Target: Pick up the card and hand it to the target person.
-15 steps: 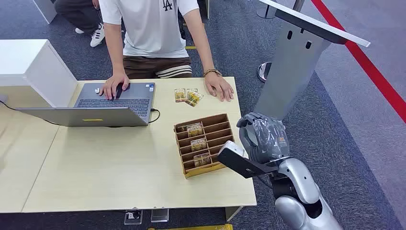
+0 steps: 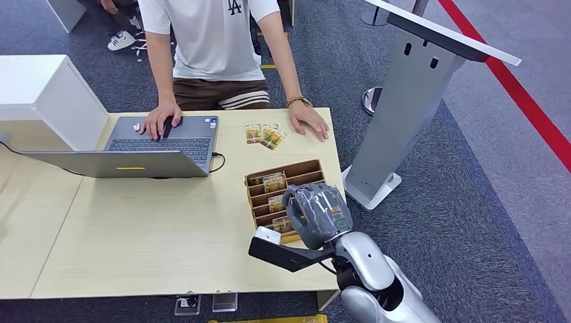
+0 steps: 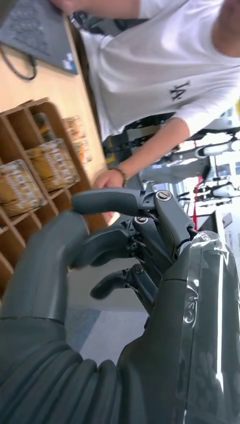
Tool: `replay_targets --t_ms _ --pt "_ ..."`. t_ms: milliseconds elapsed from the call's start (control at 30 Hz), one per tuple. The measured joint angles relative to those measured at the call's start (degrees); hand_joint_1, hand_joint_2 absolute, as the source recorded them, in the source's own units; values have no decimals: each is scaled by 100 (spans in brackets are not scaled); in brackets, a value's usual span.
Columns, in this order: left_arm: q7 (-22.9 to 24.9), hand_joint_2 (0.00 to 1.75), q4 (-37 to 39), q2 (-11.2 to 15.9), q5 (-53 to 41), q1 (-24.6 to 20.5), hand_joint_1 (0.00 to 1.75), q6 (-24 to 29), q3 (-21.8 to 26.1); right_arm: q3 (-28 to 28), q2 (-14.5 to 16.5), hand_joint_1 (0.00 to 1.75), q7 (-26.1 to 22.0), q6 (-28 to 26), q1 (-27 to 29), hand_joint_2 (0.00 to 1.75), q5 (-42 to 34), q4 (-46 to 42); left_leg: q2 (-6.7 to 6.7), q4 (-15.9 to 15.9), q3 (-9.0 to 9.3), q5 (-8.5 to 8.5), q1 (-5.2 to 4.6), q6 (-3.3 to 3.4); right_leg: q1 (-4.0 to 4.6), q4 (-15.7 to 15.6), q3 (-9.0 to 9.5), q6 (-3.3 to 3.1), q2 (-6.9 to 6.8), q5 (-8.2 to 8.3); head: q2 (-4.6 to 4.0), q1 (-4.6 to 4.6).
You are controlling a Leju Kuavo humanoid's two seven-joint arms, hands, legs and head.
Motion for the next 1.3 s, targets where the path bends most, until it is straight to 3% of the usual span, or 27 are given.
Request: replay_targets --t_ms 1300 --pt "0 0 0 0 4 0 0 0 0 -31 -7 61 38 2 1 175 -2 -71 0 0 0 0 0 0 0 0 0 0 0 0 0 2"
